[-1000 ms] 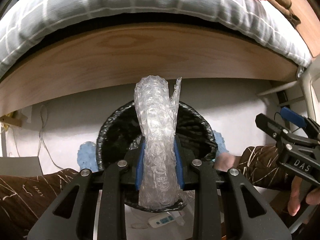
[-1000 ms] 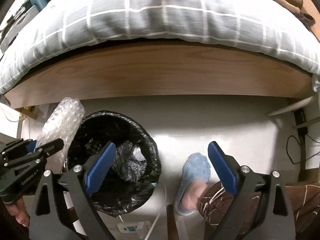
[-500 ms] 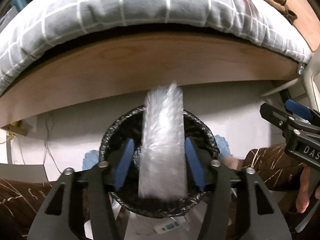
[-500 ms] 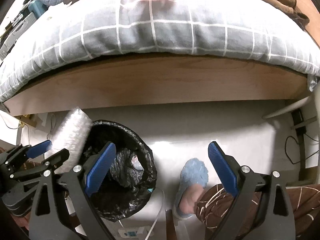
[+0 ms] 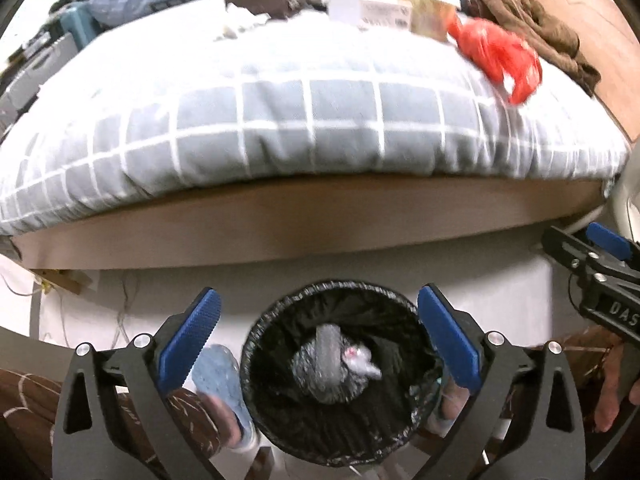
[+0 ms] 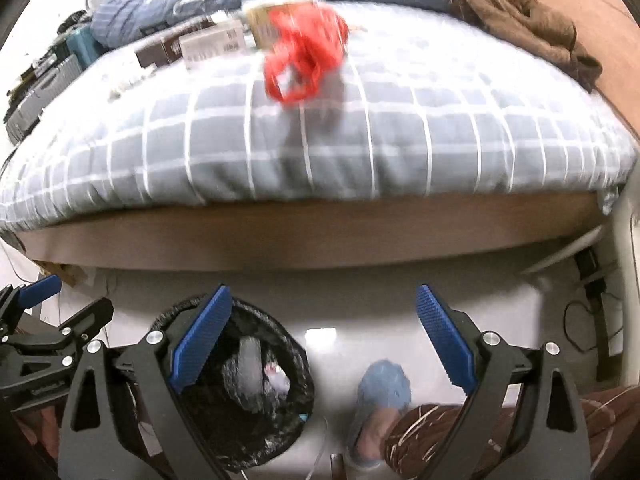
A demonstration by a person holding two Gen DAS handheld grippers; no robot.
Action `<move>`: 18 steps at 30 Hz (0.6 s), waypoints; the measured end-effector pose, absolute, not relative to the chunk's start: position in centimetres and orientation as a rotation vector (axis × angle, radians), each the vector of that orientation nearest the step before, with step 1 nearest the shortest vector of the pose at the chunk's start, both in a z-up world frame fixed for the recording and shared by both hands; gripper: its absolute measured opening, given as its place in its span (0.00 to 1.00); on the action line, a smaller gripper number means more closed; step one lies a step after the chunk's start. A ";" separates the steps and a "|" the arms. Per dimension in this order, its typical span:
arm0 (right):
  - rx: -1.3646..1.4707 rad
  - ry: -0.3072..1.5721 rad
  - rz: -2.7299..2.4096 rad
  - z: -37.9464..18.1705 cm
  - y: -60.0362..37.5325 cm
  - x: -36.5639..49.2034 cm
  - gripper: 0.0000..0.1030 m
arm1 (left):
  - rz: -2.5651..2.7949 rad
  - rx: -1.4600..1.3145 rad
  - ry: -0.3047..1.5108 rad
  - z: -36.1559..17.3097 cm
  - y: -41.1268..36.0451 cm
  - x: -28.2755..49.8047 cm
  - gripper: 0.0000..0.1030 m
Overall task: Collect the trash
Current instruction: 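Move both tools back over the bed toward the tissue and red bag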
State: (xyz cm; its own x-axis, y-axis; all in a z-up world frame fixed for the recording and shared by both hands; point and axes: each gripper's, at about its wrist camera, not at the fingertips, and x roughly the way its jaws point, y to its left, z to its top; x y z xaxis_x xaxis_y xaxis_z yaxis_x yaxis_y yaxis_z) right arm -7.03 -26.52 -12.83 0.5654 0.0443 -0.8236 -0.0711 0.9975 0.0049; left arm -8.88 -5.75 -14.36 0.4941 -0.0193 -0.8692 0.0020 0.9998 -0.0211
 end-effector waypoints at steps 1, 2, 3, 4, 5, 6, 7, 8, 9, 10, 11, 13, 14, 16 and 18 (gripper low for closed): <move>-0.038 0.941 0.072 -11.9 -26.3 -6.9 0.87 | -0.010 -0.023 1.047 -13.9 -5.5 -8.8 0.94; -0.042 0.927 0.076 -11.2 -26.2 -6.9 0.87 | -0.013 -0.033 1.041 -13.5 -5.3 -8.6 0.94; -0.045 0.910 0.080 -10.6 -26.2 -6.8 0.87 | -0.017 -0.043 1.031 -13.0 -5.1 -8.6 0.94; -0.046 0.896 0.080 -10.1 -26.2 -6.8 0.87 | -0.018 -0.047 1.014 -12.5 -5.0 -8.4 0.94; -0.044 0.881 0.080 -9.5 -26.3 -6.5 0.87 | -0.015 -0.045 0.999 -12.0 -5.0 -8.3 0.94; -0.041 0.874 0.081 -9.2 -26.4 -6.4 0.87 | -0.012 -0.042 0.990 -11.6 -5.0 -8.2 0.94; -0.036 0.866 0.079 -8.9 -26.5 -6.2 0.87 | -0.008 -0.042 0.977 -11.2 -5.0 -8.1 0.94; -0.032 0.861 0.077 -8.7 -26.5 -6.1 0.87 | -0.009 -0.047 0.968 -10.8 -5.0 -8.0 0.94; -0.029 0.856 0.077 -8.5 -26.6 -6.0 0.87 | -0.010 -0.052 0.964 -10.5 -4.9 -7.9 0.94; -0.029 0.849 0.077 -8.2 -26.6 -5.9 0.87 | -0.005 -0.059 0.960 -10.2 -4.8 -7.7 0.94; -0.032 0.844 0.075 -8.1 -26.4 -6.0 0.87 | -0.006 -0.064 0.955 -9.9 -4.7 -7.7 0.94; -0.031 0.832 0.070 -7.6 -26.5 -5.9 0.87 | -0.011 -0.057 0.947 -9.4 -4.8 -7.4 0.94; -0.028 0.828 0.069 -7.6 -26.3 -5.8 0.87 | -0.015 -0.054 0.943 -9.1 -4.8 -7.2 0.94; -0.027 0.819 0.074 -7.3 -26.4 -5.5 0.87 | -0.022 -0.057 0.934 -8.6 -4.8 -6.8 0.94; -0.038 0.800 0.068 -6.6 -26.4 -5.2 0.87 | -0.026 -0.061 0.925 -8.0 -4.8 -6.2 0.94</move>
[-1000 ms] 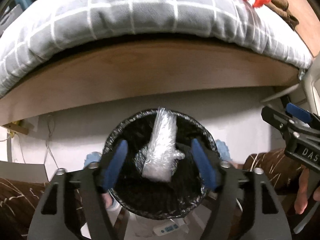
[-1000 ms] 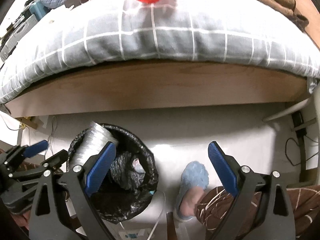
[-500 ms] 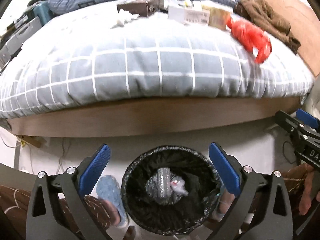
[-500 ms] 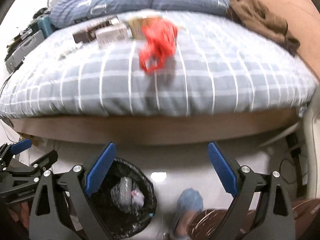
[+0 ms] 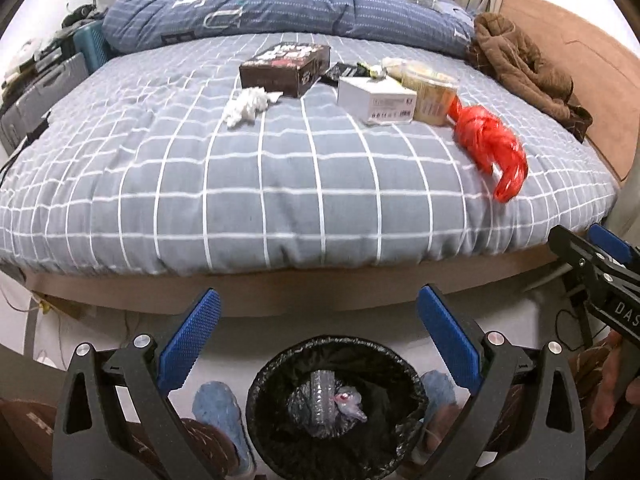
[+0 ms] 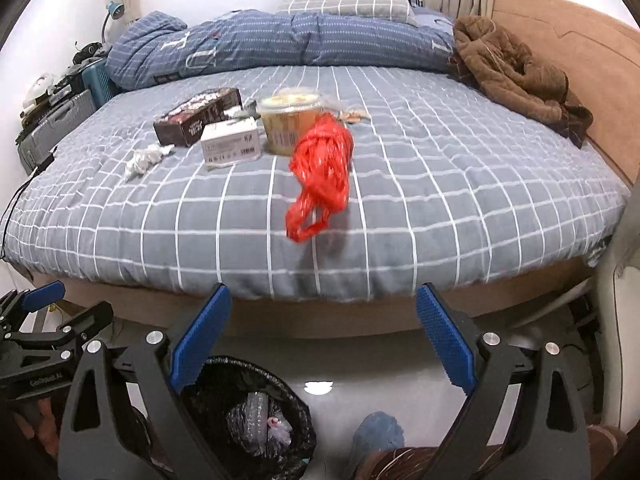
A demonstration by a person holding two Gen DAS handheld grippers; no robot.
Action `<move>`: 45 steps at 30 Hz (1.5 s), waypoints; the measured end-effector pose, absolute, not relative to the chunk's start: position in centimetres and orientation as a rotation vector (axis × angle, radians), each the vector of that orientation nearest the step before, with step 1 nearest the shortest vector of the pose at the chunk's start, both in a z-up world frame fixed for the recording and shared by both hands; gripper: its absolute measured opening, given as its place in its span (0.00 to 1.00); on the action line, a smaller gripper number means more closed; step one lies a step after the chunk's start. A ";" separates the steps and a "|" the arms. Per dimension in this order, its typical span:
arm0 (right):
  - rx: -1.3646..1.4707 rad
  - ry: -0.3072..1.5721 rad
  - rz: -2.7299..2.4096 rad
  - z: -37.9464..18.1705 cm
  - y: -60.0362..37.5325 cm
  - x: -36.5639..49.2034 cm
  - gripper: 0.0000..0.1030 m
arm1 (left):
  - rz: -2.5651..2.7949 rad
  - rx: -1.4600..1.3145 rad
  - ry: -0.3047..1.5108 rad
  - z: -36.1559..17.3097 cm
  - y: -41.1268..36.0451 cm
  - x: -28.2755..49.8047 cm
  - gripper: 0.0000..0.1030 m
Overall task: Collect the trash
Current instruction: 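Move both tools back over the bed toward the tissue and red bag, then grasp the crumpled white tissue with the left tool while the right tool grasps the red bag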
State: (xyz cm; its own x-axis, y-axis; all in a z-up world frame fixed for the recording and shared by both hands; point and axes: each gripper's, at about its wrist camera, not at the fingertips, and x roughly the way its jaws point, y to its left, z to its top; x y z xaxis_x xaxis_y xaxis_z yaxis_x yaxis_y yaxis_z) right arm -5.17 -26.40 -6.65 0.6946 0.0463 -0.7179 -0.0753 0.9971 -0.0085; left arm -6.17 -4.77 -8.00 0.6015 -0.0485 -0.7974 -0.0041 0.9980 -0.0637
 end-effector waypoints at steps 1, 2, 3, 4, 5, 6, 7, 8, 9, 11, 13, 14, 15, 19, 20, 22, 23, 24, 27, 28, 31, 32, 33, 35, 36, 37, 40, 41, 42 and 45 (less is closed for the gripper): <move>-0.042 0.793 0.067 -6.3 -26.4 -4.8 0.87 | -0.025 -0.059 0.918 -7.8 -4.7 -6.1 0.94; -0.041 0.791 0.069 -6.0 -26.4 -4.5 0.87 | -0.024 -0.054 0.910 -7.5 -4.8 -5.8 0.94; -0.038 0.788 0.071 -5.8 -26.5 -4.1 0.87 | -0.022 -0.050 0.903 -7.2 -4.8 -5.5 0.94; -0.033 0.785 0.071 -5.6 -26.6 -3.6 0.87 | -0.022 -0.055 0.896 -6.8 -4.7 -5.0 0.94; -0.029 0.780 0.071 -5.4 -26.7 -3.2 0.87 | -0.024 -0.062 0.889 -6.5 -4.6 -4.6 0.94; -0.025 0.775 0.072 -5.1 -26.7 -2.7 0.87 | -0.022 -0.065 0.883 -6.3 -4.5 -4.1 0.94; -0.022 0.771 0.072 -4.9 -26.8 -2.3 0.87 | -0.019 -0.068 0.875 -5.9 -4.3 -3.4 0.94; -0.020 0.768 0.074 -4.7 -26.8 -2.0 0.87 | -0.019 -0.070 0.870 -5.8 -4.2 -3.1 0.94; -0.018 0.761 0.080 -4.5 -26.7 -1.4 0.87 | -0.019 -0.073 0.866 -5.6 -4.0 -2.5 0.94; -0.020 0.763 0.093 -4.4 -26.6 -0.3 0.87 | -0.010 -0.083 0.864 -5.6 -3.4 -0.9 0.94; -0.020 0.768 0.094 -4.4 -26.4 0.9 0.87 | -0.008 -0.097 0.868 -5.6 -2.7 0.6 0.94; -0.022 0.770 0.094 -4.4 -26.4 1.4 0.87 | 0.000 -0.096 0.868 -5.6 -2.4 1.3 0.94; -0.024 0.773 0.090 -4.5 -26.3 1.9 0.87 | 0.013 -0.092 0.866 -5.5 -2.0 2.2 0.94; -0.029 0.779 0.092 -4.6 -26.1 3.9 0.87 | 0.041 -0.082 0.865 -5.7 -0.7 5.0 0.94; -0.033 0.778 0.091 -4.6 -26.0 4.4 0.87 | 0.045 -0.082 0.866 -5.7 -0.4 5.6 0.94; -0.036 0.782 0.088 -4.7 -25.9 5.5 0.87 | 0.052 -0.080 0.870 -6.0 0.4 7.1 0.94; -0.042 0.786 0.087 -4.9 -25.8 6.2 0.87 | 0.049 -0.078 0.872 -6.1 0.7 7.7 0.94; -0.046 0.792 0.087 -5.1 -25.8 6.8 0.87 | 0.047 -0.078 0.875 -6.2 1.0 8.2 0.94; -0.057 0.807 0.084 -5.7 -25.6 8.4 0.87 | 0.052 -0.093 0.890 -6.5 2.1 10.0 0.94; -0.062 0.815 0.084 -5.9 -25.5 9.0 0.87 | 0.052 -0.091 0.890 -6.6 2.3 10.4 0.94; -0.066 0.833 0.084 -6.6 -25.3 10.3 0.87 | 0.066 -0.071 0.890 -6.9 2.7 11.8 0.94; -0.067 0.839 0.083 -6.8 -25.3 10.6 0.87 | 0.070 -0.069 0.891 -7.0 2.8 12.2 0.94; -0.067 0.845 0.084 -7.0 -25.3 10.9 0.87 | 0.074 -0.067 0.891 -7.1 3.0 12.6 0.94; -0.065 0.864 0.087 -7.5 -25.2 11.6 0.82 | 0.078 -0.064 0.892 -7.3 3.3 13.5 0.93; -0.067 0.874 0.090 -7.8 -25.1 11.9 0.80 | 0.080 -0.064 0.896 -7.7 3.5 14.1 0.93; -0.068 0.879 0.091 -7.9 -25.0 12.0 0.77 | 0.083 -0.062 0.902 -7.9 3.6 14.4 0.92; -0.062 0.902 0.089 -8.5 -24.9 12.6 0.72 | 0.075 -0.064 0.935 -8.9 3.9 15.5 0.82; -0.059 0.907 0.091 -8.6 -24.9 12.8 0.70 | 0.070 -0.066 0.943 -9.2 3.9 15.7 0.80; -0.056 0.914 0.091 -8.8 -24.9 12.9 0.67 | 0.070 -0.065 0.946 -9.3 3.9 15.9 0.78; -0.043 0.956 0.090 -9.7 -24.8 13.3 0.54 | 0.094 -0.060 0.946 -9.6 4.0 16.0 0.70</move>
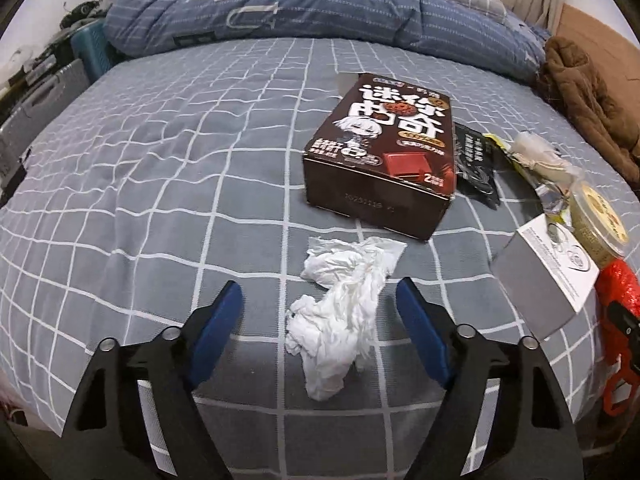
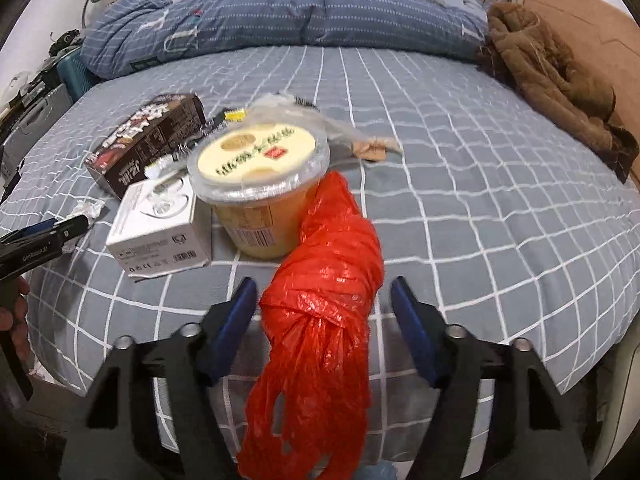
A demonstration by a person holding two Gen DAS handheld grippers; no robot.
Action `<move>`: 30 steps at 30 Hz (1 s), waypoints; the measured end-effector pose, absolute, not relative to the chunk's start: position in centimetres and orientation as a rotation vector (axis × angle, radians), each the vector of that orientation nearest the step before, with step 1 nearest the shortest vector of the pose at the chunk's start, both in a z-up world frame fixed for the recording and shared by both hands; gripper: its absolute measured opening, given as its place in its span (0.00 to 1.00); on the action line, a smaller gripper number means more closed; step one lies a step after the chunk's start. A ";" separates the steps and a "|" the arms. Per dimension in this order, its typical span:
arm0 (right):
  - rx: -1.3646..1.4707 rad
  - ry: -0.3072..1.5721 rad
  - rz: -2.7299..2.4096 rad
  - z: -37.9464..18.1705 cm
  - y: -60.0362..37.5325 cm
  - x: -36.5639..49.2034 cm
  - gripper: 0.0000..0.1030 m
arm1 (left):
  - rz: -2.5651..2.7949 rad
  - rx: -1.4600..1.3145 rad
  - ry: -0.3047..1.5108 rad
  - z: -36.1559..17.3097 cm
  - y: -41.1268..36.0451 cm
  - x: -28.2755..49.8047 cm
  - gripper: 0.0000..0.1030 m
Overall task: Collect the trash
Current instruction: 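Grasp the crumpled white tissue with the left tool while the right tool grasps the red bag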
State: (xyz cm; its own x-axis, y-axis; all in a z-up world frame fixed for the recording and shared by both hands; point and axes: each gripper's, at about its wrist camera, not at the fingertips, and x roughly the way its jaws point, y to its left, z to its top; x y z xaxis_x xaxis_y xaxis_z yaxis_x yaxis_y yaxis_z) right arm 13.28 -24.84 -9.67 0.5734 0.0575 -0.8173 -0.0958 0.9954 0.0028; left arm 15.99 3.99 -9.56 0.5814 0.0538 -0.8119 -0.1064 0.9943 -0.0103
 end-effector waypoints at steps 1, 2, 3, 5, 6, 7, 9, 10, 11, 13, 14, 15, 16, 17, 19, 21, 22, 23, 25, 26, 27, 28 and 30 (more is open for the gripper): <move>-0.036 0.969 0.091 -10.0 -24.9 13.4 0.50 | 0.096 -0.056 0.954 -9.8 4.0 16.0 0.67; -0.029 0.976 0.089 -10.2 -24.9 13.4 0.49 | 0.097 -0.054 0.960 -9.9 3.9 16.1 0.61; -0.027 0.976 0.087 -10.3 -24.9 13.4 0.46 | 0.101 -0.048 0.967 -10.2 3.9 16.2 0.56; -0.021 0.971 0.085 -10.2 -25.0 13.3 0.42 | 0.113 -0.039 0.969 -10.4 3.8 16.2 0.51; -0.015 0.968 0.085 -10.2 -25.1 13.3 0.40 | 0.115 -0.042 0.967 -10.4 3.9 16.2 0.49; -0.013 0.964 0.085 -10.1 -25.1 13.3 0.39 | 0.117 -0.049 0.967 -10.4 4.0 16.1 0.47; -0.008 0.957 0.080 -10.0 -25.2 13.2 0.38 | 0.118 -0.058 0.970 -10.2 4.2 16.1 0.41; -0.006 0.952 0.080 -9.8 -25.3 13.1 0.38 | 0.125 -0.055 0.970 -10.2 4.2 16.1 0.39; -0.007 0.947 0.078 -9.7 -25.3 13.1 0.37 | 0.126 -0.056 0.972 -10.2 4.3 16.1 0.38; -0.012 0.937 0.075 -9.5 -25.3 13.0 0.37 | 0.123 -0.045 0.976 -10.2 4.2 16.0 0.36; -0.014 0.929 0.074 -9.3 -25.3 13.0 0.37 | 0.124 -0.042 0.976 -10.2 4.2 16.0 0.34; -0.016 0.924 0.072 -9.2 -25.3 12.9 0.37 | 0.125 -0.039 0.976 -10.1 4.1 16.0 0.34; -0.020 0.918 0.070 -9.1 -25.3 12.9 0.37 | 0.122 -0.032 0.976 -10.1 4.0 15.9 0.33; -0.021 0.912 0.069 -8.9 -25.3 12.9 0.37 | 0.121 -0.029 0.974 -10.0 3.9 15.8 0.31; -0.028 0.898 0.065 -8.6 -25.4 12.7 0.37 | 0.110 -0.045 0.974 -9.7 3.9 15.7 0.25; -0.025 0.884 0.066 -8.2 -25.5 12.6 0.37 | 0.098 -0.063 0.974 -9.4 3.9 15.6 0.19; -0.026 0.882 0.066 -8.1 -25.5 12.6 0.37 | 0.093 -0.070 0.973 -9.2 4.0 15.5 0.19; -0.025 0.879 0.065 -8.0 -25.6 12.5 0.37 | 0.092 -0.071 0.972 -9.1 4.0 15.4 0.18; -0.022 0.874 0.066 -7.7 -25.6 12.3 0.37 | 0.085 -0.077 0.973 -8.9 3.9 15.2 0.16; -0.023 0.872 0.068 -7.5 -25.6 12.3 0.37 | 0.079 -0.081 0.973 -8.7 3.9 15.1 0.15; -0.023 0.869 0.068 -7.4 -25.6 12.1 0.37 | 0.073 -0.084 0.971 -8.5 3.8 14.9 0.14; -0.024 0.865 0.070 -7.1 -25.5 12.0 0.37 | 0.069 -0.084 0.969 -8.3 3.7 14.8 0.14; -0.024 0.858 0.074 -6.8 -25.5 11.8 0.37 | 0.060 -0.083 0.960 -7.7 3.4 14.4 0.13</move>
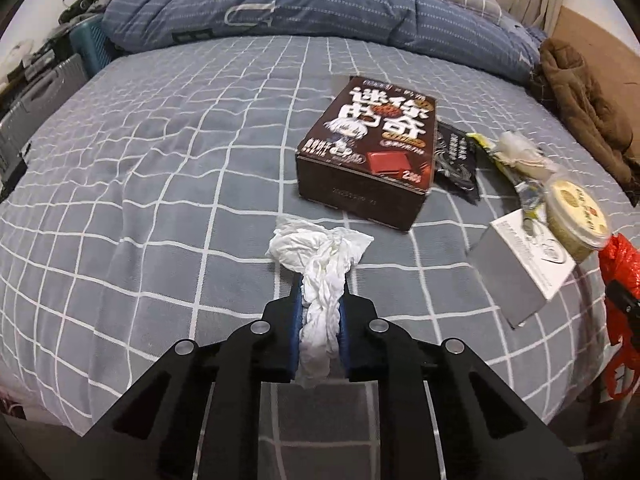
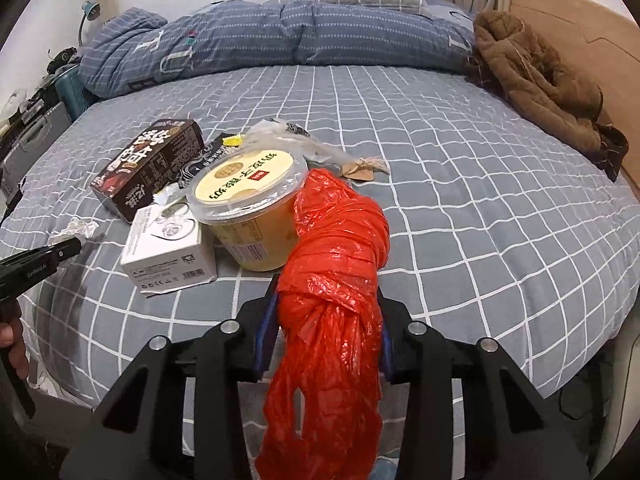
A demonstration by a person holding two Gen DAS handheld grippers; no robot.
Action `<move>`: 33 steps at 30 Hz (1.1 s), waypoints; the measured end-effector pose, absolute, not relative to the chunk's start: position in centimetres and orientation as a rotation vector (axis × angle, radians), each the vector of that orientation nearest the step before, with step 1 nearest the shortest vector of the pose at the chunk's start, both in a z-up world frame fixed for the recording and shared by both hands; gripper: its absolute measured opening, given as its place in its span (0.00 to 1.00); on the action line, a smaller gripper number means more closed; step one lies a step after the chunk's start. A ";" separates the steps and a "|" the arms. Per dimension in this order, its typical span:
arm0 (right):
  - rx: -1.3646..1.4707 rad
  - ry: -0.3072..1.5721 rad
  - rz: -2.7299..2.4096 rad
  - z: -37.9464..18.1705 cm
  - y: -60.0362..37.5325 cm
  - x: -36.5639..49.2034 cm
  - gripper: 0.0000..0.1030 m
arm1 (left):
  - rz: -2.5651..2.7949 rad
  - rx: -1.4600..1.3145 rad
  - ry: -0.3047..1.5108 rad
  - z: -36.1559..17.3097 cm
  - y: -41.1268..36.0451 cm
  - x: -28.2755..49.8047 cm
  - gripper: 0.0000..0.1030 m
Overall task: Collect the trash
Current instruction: 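Grasp the crumpled white tissue with the left tool while the right tool grasps the red bag, then carry the tissue and red bag with both tools over the black bin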
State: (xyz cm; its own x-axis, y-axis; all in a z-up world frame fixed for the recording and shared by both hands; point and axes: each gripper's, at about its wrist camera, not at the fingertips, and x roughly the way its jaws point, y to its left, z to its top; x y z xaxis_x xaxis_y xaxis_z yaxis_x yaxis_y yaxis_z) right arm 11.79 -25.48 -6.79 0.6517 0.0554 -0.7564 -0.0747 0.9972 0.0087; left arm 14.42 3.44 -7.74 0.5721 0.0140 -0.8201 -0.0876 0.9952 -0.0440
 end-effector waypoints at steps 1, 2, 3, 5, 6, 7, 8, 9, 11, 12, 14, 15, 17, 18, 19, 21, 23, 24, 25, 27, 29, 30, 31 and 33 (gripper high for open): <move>-0.023 0.853 0.076 -6.5 -25.4 11.6 0.37 | 0.054 -0.084 0.956 -7.5 3.3 14.2 0.13; -0.022 0.850 0.078 -6.3 -25.4 11.5 0.37 | 0.049 -0.086 0.950 -7.1 3.2 13.9 0.13; -0.021 0.846 0.080 -6.1 -25.4 11.3 0.37 | 0.044 -0.087 0.946 -6.8 3.1 13.7 0.12; -0.023 0.837 0.087 -5.6 -25.4 11.0 0.37 | 0.035 -0.088 0.940 -6.3 2.9 13.2 0.12; -0.025 0.834 0.088 -5.5 -25.3 10.9 0.37 | 0.030 -0.093 0.936 -6.1 2.8 12.9 0.12; -0.029 0.831 0.090 -5.4 -25.2 10.7 0.37 | 0.026 -0.098 0.934 -6.0 2.8 12.7 0.12; -0.032 0.828 0.092 -5.3 -25.1 10.5 0.37 | 0.022 -0.101 0.933 -5.9 2.7 12.4 0.12; -0.030 0.826 0.094 -5.1 -25.1 10.3 0.36 | 0.019 -0.104 0.932 -5.8 2.6 12.1 0.12; -0.030 0.817 0.098 -4.8 -24.9 9.8 0.36 | 0.012 -0.106 0.930 -5.6 2.3 11.5 0.12; -0.029 0.814 0.098 -4.7 -24.9 9.6 0.36 | 0.009 -0.104 0.927 -5.4 2.2 11.3 0.12; -0.027 0.807 0.103 -4.4 -24.9 9.1 0.36 | 0.006 -0.101 0.921 -5.2 1.7 10.6 0.12; -0.026 0.804 0.105 -4.3 -24.8 8.9 0.36 | 0.004 -0.102 0.918 -5.0 1.6 10.4 0.12; -0.023 0.800 0.110 -4.1 -24.8 8.5 0.36 | 0.003 -0.103 0.912 -4.8 1.3 9.7 0.12; -0.022 0.797 0.114 -4.0 -24.7 8.3 0.36 | 0.003 -0.102 0.908 -4.6 1.1 9.3 0.12; -0.022 0.792 0.116 -3.8 -24.7 8.0 0.36 | 0.004 -0.104 0.905 -4.5 1.1 8.9 0.12; -0.020 0.784 0.121 -3.5 -24.6 7.4 0.36 | 0.004 -0.105 0.902 -4.4 1.0 8.3 0.12; -0.018 0.777 0.126 -3.2 -24.5 6.8 0.36 | 0.002 -0.110 0.895 -4.1 0.8 7.5 0.12; -0.017 0.773 0.129 -3.1 -24.5 6.5 0.36 | 0.000 -0.111 0.892 -4.0 0.7 7.2 0.12; -0.016 0.771 0.132 -3.0 -24.4 6.2 0.36 | -0.002 -0.109 0.887 -3.9 0.6 6.8 0.12; -0.018 0.766 0.137 -3.0 -24.4 5.5 0.36 | -0.014 -0.108 0.885 -3.8 0.4 6.4 0.12; -0.021 0.774 0.141 -3.2 -24.4 5.0 0.36 | -0.021 -0.111 0.890 -4.0 0.2 5.9 0.12; -0.021 0.776 0.142 -3.3 -24.4 4.7 0.36 | -0.022 -0.111 0.891 -4.0 0.2 5.7 0.12; -0.021 0.777 0.145 -3.3 -24.4 4.4 0.36 | -0.024 -0.110 0.893 -4.1 0.0 5.4 0.12; -0.022 0.773 0.149 -3.1 -24.3 3.9 0.36 | -0.028 -0.106 0.890 -4.0 -0.4 4.6 0.12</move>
